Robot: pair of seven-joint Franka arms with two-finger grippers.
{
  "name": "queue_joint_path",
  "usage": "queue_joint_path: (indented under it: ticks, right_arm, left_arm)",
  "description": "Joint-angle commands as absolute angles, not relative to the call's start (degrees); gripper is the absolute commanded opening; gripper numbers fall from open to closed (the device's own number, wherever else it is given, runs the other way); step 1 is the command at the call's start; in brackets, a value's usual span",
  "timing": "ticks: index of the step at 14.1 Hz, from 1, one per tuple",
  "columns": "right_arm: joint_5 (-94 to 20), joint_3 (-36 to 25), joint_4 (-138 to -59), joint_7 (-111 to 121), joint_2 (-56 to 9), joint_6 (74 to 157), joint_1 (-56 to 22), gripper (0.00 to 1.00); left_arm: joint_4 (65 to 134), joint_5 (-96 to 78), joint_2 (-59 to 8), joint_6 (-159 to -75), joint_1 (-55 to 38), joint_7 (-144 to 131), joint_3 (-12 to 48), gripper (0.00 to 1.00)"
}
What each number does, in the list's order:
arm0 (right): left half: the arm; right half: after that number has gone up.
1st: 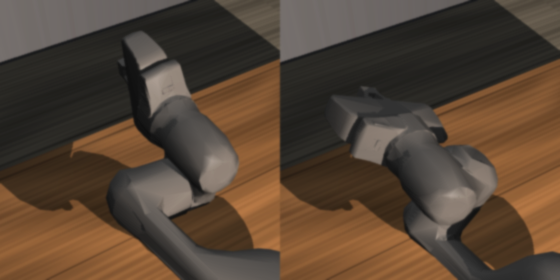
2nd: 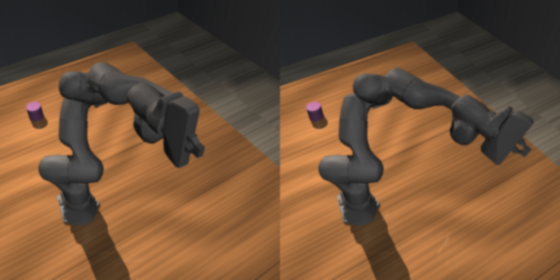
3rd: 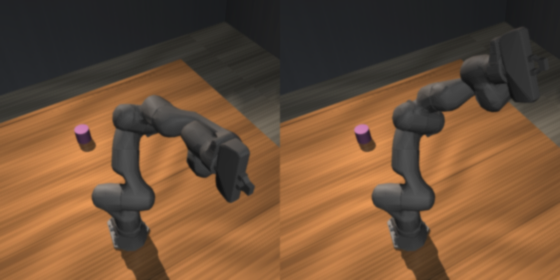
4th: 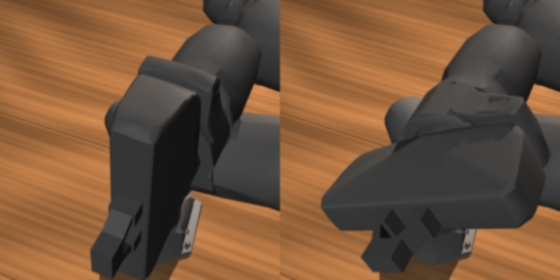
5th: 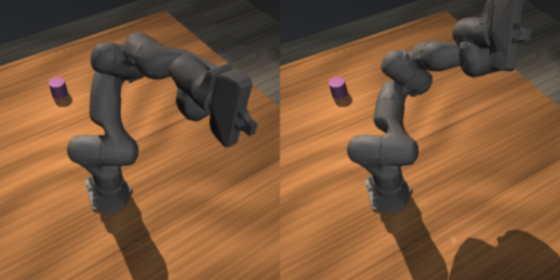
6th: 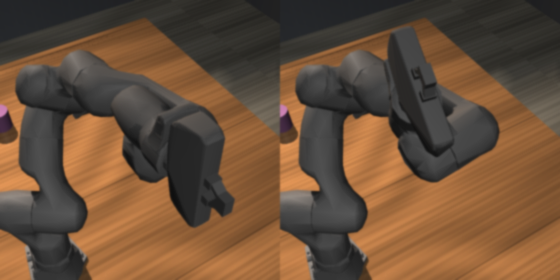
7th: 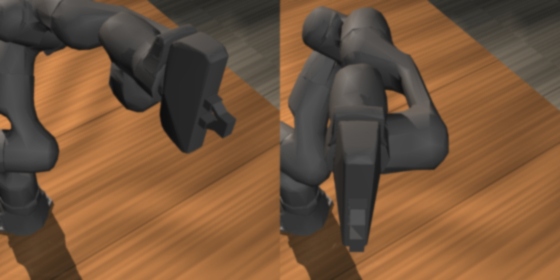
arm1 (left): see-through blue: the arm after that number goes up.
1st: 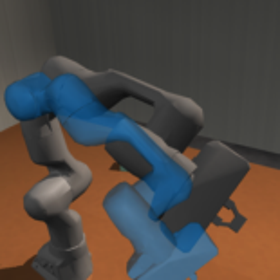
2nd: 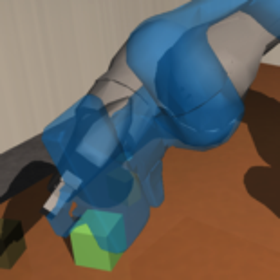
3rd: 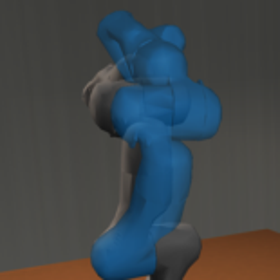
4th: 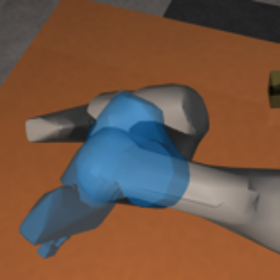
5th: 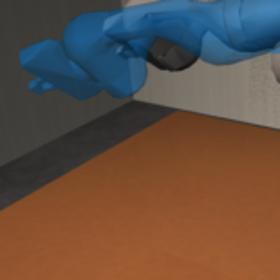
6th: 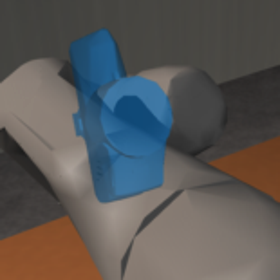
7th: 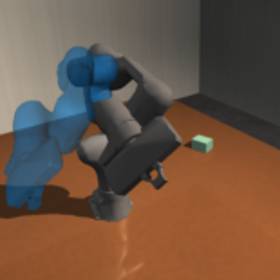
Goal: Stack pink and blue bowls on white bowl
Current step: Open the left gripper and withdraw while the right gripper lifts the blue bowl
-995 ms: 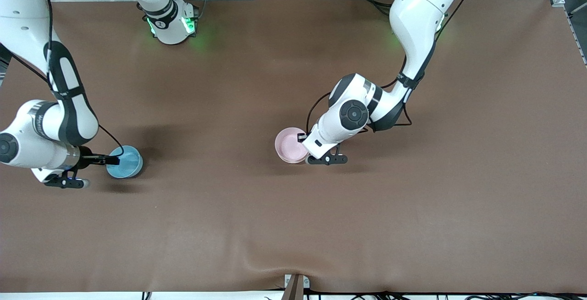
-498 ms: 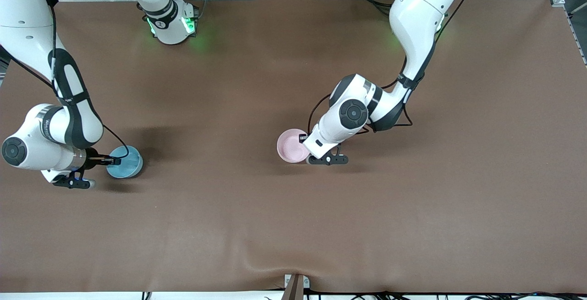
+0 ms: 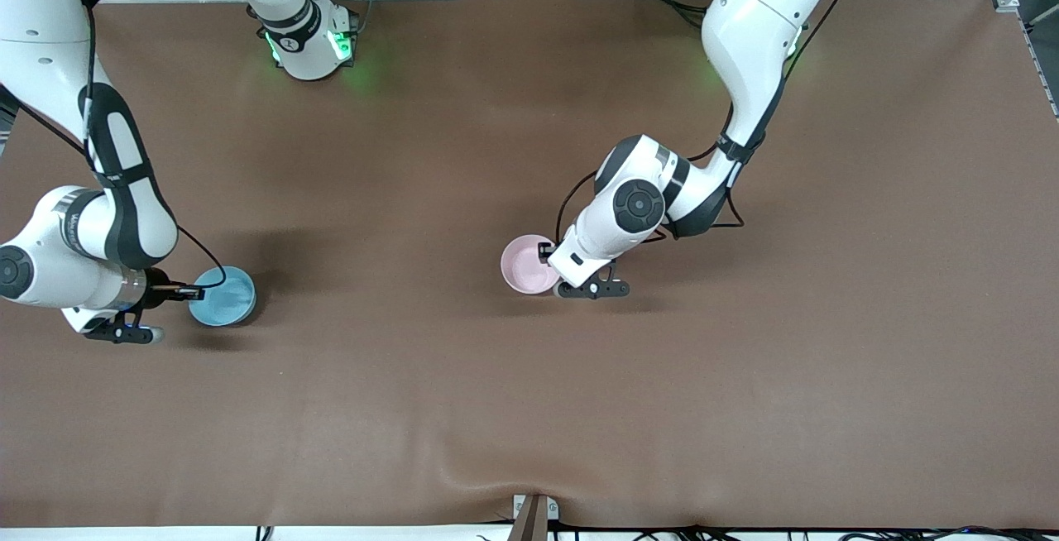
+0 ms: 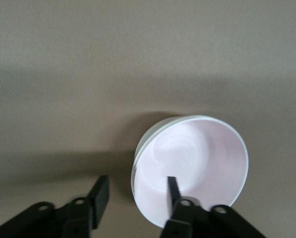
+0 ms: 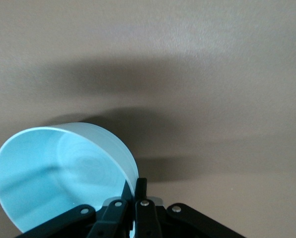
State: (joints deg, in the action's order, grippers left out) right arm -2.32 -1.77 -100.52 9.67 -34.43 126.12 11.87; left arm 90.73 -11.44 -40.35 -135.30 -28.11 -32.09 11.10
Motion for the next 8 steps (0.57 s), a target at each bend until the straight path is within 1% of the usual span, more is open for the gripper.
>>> queue_joint_path:
  ticks: [1,3,8]
  right_arm:
    - [-2.9,-0.88,-100.81,11.25,-29.81,123.24,12.39,0.0]
    - [-2.99,-0.27,-100.64,11.51,-26.21,120.42,12.04,0.0]
    - [-4.99,5.0,-100.28,10.9,-18.56,113.04,12.04,0.0]
  left_arm:
    - [90.62,-9.85,-37.45,-134.91,-25.77,-33.93,11.07,1.0]
    - [90.62,-9.41,-35.08,-132.73,-23.22,-33.66,11.07,1.0]
    - [90.53,0.87,-28.84,-126.93,-16.89,-33.49,11.16,1.0]
